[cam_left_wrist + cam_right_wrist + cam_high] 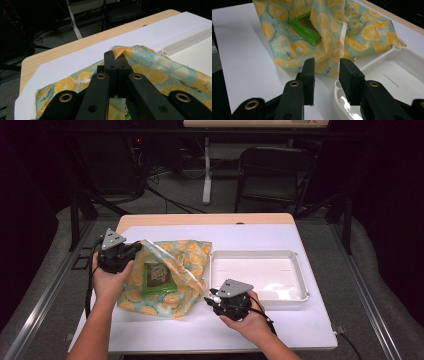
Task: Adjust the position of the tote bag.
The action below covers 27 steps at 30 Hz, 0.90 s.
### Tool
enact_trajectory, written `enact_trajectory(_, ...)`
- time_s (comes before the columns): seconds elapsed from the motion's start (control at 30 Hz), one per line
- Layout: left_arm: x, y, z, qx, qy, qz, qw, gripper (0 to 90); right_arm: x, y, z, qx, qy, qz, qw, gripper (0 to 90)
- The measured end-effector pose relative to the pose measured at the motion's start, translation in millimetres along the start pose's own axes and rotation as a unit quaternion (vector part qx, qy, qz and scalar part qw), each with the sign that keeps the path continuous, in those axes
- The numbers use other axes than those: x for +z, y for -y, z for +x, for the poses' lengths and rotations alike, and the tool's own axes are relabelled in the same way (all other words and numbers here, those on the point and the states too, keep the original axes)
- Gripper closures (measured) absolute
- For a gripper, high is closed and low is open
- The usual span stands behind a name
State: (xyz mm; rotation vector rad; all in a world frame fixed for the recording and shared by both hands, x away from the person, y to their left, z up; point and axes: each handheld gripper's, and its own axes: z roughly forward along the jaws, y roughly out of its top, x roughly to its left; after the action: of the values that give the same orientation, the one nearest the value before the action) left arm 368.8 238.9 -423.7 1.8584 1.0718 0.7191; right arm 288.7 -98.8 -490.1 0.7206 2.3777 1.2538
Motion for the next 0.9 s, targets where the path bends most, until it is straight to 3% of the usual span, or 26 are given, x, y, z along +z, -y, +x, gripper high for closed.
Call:
enact_trajectory(0.23,-0.1,0.3,1.3,-0.001,0.001,-0.003,1.0000,90.0,11.6,-31.2,0.8,0.000,-0.002,-0.009,1.0000,61.0)
enact_trajectory(0.5,-1.3,2.5,2.5,-0.002,0.002,-0.007,1.0000,90.0,28.9,-61.3,1.1,0.022,-0.020,-0.025,0.9992,60.9)
enact_trajectory(0.67,-1.2,3.7,2.1,-0.003,0.003,-0.005,1.0000,90.0,38.6,-70.1,2.4,0.041,-0.030,-0.027,0.9984,59.6)
enact_trajectory(0.9,-2.4,4.0,1.0,-0.004,0.004,-0.007,1.0000,90.0,50.3,-79.9,4.0,0.047,-0.023,-0.031,0.9981,56.8)
